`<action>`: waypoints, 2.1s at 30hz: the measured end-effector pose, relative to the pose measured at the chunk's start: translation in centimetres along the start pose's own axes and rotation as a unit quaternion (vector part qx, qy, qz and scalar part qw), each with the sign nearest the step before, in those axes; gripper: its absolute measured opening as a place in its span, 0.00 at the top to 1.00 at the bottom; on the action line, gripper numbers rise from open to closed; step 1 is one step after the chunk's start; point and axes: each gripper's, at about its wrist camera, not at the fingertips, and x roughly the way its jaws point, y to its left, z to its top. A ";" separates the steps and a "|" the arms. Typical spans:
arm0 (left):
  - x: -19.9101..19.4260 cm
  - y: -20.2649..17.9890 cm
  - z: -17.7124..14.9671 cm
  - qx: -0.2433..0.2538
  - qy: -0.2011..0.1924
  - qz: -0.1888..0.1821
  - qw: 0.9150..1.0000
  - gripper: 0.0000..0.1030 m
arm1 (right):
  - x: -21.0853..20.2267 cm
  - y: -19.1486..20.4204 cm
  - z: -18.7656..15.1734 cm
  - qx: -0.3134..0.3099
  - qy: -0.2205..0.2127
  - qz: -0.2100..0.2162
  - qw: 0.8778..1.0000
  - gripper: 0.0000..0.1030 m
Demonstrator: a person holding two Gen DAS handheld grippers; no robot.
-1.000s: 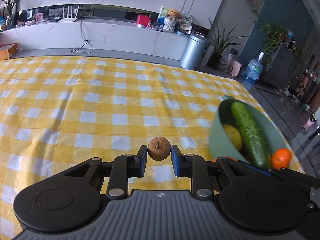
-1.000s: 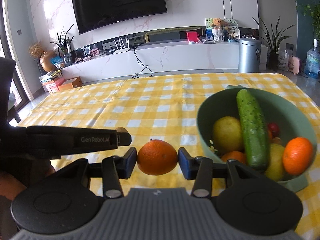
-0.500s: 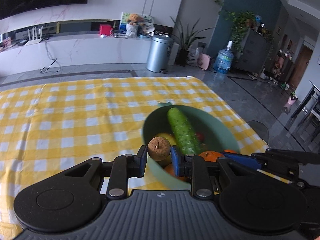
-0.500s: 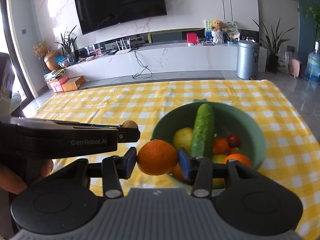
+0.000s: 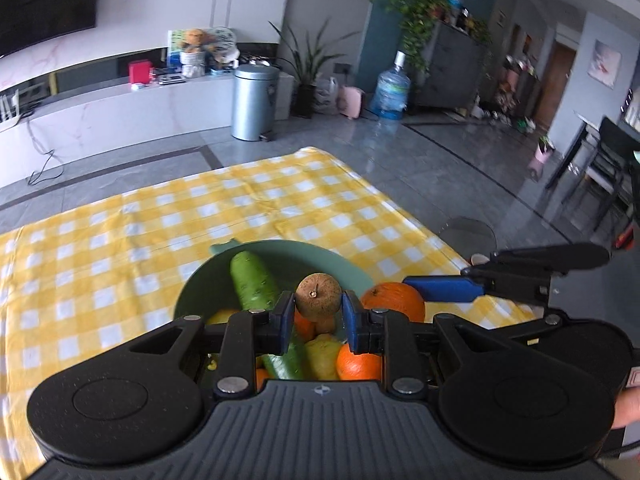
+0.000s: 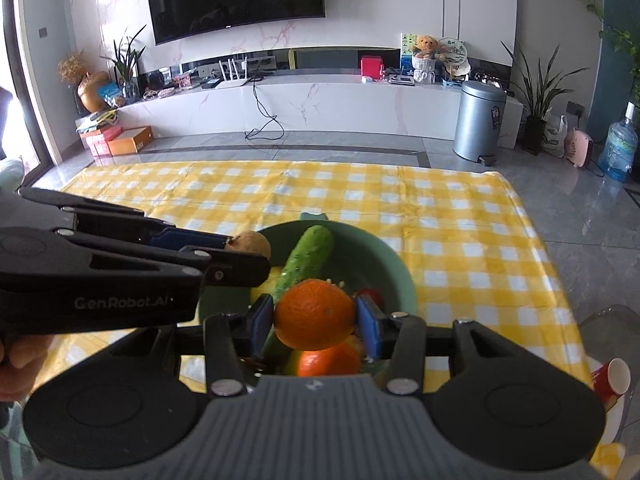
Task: Organize fruits
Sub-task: 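Carry the kiwi and orange into the green colander and open both tools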
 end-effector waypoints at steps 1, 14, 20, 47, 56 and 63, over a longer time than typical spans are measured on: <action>0.3 -0.2 0.1 0.007 0.006 -0.001 1.000 0.73 | 0.1 -0.3 0.1 -0.006 0.003 -0.002 1.000 0.58; 5.4 -2.4 1.6 0.098 0.075 -0.009 0.992 0.73 | 3.6 -3.9 -0.2 -0.048 0.057 0.000 0.997 0.58; 7.4 -2.1 1.8 0.115 0.094 -0.006 0.989 0.73 | 5.3 -4.2 0.0 -0.070 0.075 0.004 0.995 0.58; 11.0 0.3 1.3 0.079 0.127 -0.009 0.989 0.72 | 8.8 -3.6 0.6 -0.112 0.115 0.032 0.986 0.59; 10.3 0.7 1.5 0.060 0.115 -0.012 0.991 0.58 | 8.3 -3.5 0.9 -0.116 0.113 0.031 0.986 0.57; 8.4 0.2 1.9 0.062 0.089 -0.004 0.994 0.53 | 7.1 -3.3 1.4 -0.107 0.096 0.019 0.989 0.39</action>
